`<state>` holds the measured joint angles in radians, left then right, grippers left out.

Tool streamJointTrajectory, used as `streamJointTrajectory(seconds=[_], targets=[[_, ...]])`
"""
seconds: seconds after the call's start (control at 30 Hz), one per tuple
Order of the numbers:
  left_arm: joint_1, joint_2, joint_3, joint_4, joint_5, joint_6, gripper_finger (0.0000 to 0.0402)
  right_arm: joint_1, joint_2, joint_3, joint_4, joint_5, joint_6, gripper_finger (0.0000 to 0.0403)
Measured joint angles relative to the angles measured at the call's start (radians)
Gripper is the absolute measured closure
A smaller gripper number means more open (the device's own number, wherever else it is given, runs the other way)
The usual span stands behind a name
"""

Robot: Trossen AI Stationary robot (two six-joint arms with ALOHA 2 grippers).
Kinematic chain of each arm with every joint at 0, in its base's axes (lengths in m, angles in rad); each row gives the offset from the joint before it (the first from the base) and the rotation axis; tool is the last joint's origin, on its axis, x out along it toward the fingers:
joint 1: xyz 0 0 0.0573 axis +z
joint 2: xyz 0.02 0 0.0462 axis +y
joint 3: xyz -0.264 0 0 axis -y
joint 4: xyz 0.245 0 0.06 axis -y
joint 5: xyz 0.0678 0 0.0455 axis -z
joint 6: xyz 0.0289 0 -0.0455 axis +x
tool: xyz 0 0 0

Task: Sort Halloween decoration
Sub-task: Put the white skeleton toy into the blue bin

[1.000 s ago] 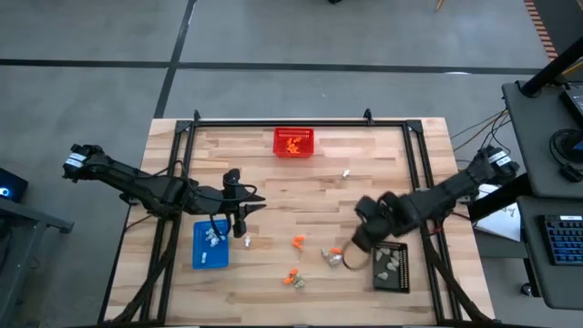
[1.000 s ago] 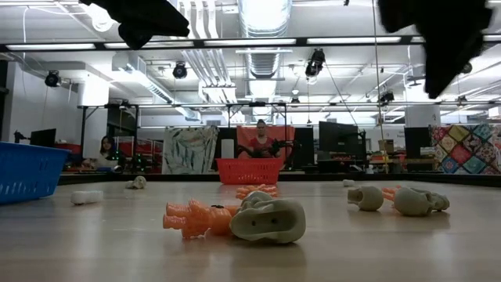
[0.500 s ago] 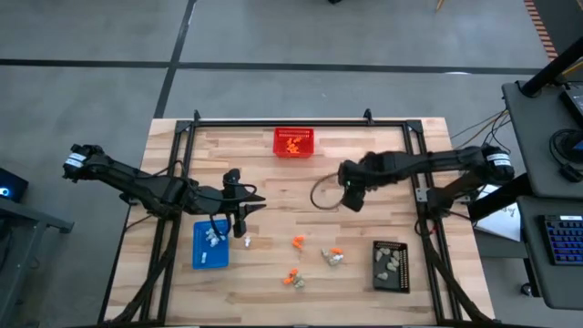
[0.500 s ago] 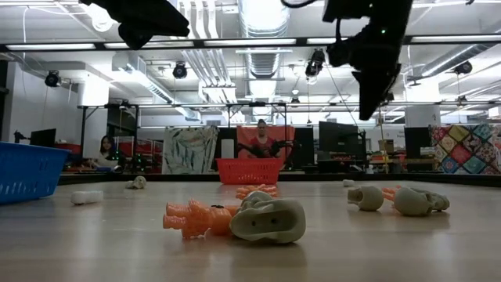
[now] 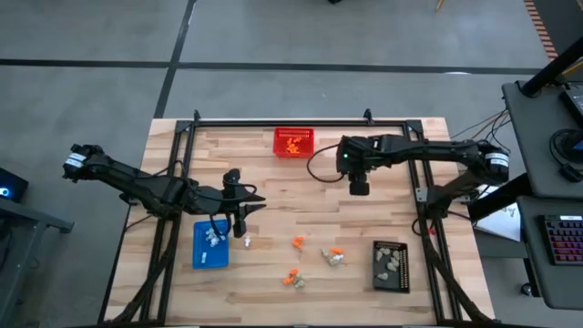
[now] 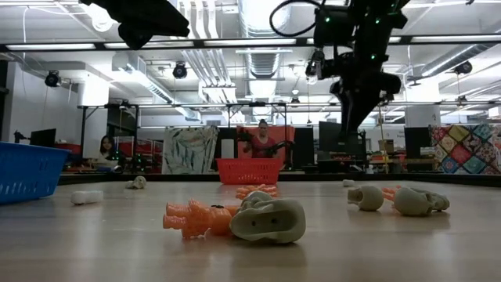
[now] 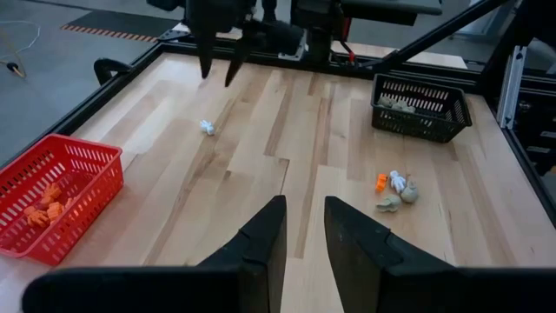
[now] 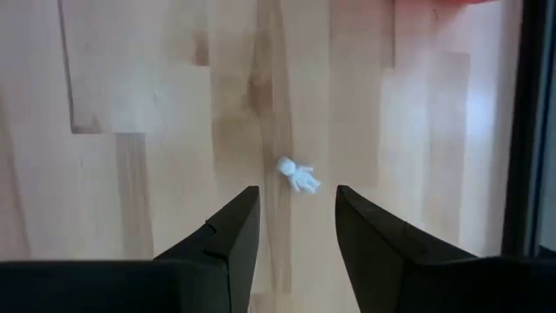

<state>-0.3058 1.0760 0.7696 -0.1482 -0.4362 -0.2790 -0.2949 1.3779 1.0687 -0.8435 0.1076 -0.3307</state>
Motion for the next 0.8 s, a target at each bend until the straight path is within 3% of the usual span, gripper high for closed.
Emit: streamJointTrajectory(seconds=[0.37,0.6,0.8], targets=[[0.0,0.0,0.0,-0.001,0.0,0.008,0.0338,-0.026,0.195,0.008,0.023,0.0,-0.075,0.024],[0.0,0.0,0.0,0.0,0.0,0.024,0.0338,-0.045,0.299,0.017,0.019,0.075,-0.121,0.0234],[0.0,0.0,0.0,0.0,-0.001,0.034,0.0338,-0.075,0.359,0.056,0.017,0.079,-0.123,0.0236]])
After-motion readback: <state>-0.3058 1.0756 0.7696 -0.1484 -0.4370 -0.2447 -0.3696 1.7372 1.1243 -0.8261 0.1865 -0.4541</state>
